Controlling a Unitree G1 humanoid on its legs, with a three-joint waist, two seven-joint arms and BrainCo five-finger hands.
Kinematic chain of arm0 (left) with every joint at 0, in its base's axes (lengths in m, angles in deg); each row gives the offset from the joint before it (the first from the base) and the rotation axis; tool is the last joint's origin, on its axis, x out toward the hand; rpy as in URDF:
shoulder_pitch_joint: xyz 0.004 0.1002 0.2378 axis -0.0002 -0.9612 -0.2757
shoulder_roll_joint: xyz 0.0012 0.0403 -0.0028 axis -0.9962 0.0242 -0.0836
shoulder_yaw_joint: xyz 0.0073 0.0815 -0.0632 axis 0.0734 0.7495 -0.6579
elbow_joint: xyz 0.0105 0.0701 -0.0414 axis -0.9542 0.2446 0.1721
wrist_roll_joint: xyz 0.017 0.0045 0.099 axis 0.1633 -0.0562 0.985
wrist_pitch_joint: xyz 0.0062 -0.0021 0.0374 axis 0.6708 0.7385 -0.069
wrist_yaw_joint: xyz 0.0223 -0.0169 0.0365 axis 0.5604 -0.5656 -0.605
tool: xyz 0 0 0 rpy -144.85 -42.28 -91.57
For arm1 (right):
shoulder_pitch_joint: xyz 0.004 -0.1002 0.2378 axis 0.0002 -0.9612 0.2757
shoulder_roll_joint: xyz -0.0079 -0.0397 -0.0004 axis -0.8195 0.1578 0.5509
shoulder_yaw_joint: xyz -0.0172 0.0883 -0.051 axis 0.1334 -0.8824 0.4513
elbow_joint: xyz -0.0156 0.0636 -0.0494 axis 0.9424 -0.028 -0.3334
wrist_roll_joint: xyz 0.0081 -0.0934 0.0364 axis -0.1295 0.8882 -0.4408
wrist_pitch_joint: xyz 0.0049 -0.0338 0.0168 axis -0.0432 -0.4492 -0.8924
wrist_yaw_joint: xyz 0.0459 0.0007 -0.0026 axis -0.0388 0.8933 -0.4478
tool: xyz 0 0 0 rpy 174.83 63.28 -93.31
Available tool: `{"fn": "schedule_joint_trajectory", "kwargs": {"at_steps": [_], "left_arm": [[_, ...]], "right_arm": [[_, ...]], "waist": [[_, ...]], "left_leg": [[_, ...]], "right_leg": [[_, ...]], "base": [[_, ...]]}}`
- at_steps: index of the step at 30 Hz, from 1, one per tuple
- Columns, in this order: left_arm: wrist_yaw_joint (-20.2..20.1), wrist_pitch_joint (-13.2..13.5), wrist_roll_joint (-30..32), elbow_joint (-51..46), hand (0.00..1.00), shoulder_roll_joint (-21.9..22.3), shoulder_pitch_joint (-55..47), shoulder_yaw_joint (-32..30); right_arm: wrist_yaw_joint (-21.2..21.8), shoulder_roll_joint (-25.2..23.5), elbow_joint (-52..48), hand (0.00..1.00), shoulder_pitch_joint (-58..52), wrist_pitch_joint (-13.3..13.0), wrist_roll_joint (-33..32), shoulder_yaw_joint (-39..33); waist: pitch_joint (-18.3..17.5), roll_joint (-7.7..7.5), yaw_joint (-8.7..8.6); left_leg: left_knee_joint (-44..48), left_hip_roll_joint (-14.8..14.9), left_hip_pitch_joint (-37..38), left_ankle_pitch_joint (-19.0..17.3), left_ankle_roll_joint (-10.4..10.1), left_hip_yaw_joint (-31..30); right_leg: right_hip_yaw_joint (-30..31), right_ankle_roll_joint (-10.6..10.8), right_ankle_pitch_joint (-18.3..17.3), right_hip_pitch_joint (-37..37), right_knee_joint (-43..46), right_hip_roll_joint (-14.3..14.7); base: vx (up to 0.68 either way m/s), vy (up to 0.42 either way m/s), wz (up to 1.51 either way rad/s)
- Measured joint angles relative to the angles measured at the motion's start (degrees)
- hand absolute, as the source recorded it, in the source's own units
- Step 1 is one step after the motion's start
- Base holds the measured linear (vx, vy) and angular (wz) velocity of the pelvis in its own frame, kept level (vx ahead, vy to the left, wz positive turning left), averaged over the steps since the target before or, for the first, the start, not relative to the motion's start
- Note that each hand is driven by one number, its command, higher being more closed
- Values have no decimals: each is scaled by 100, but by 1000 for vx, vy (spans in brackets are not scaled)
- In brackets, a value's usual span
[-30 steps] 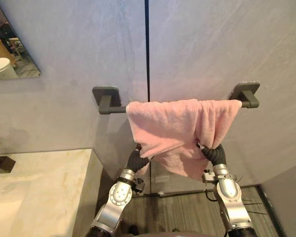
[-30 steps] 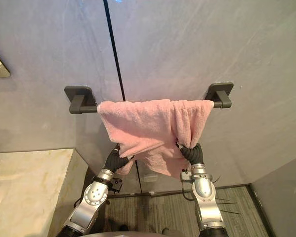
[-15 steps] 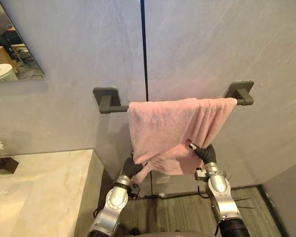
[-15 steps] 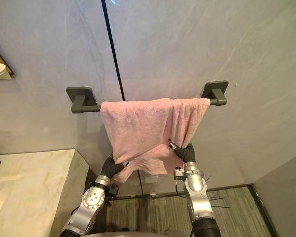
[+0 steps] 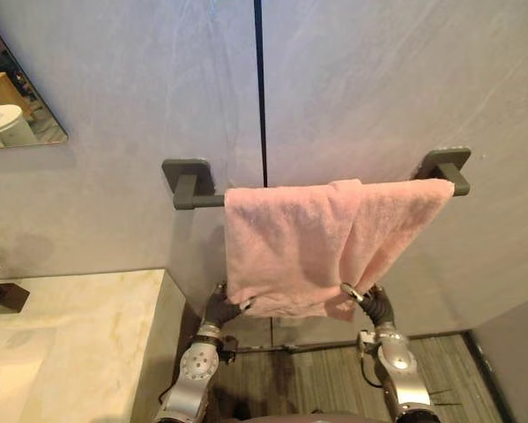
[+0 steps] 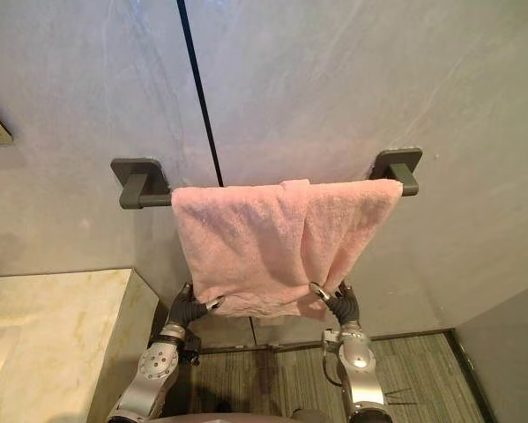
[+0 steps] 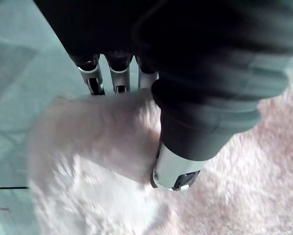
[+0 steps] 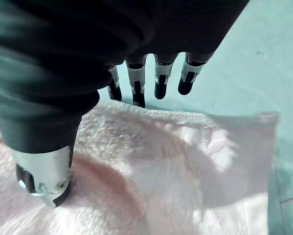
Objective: Organize washtable
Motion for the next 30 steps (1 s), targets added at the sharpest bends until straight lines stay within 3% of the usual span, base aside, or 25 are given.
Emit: {"fn": "schedule_joint_trajectory", "kwargs": {"at_steps": [14,24,30], "left_arm": [[3,-67,-402,-124,0,-145,-403,-604],[153,-24,-970,-2712,0,131,-993,-1192],[364,430,-1002,-4395,0,158,-993,-1533]], "right_arm": [[-121,67,-70,0,-406,83,-287,-583],[-297,98,-2385,0,-755,18,-544,-1676],[-391,122,-4280,0,-738,-351,-560,-1894]], "waist": [[6,-20,23],[-17,-58,63],[-24,-58,107]], "left_leg": [[-1,3,25,-32,-14,4],[31,-10,-61,-27,39,18],[27,-17,48,-28,41,5]], "right_leg": [[13,35,-23,-24,10,-53],[21,22,-11,-91,60,-84],[6,30,-19,4,105,-96]], "base": [[-30,-4,0],[0,0,-1],[0,0,0]]}}
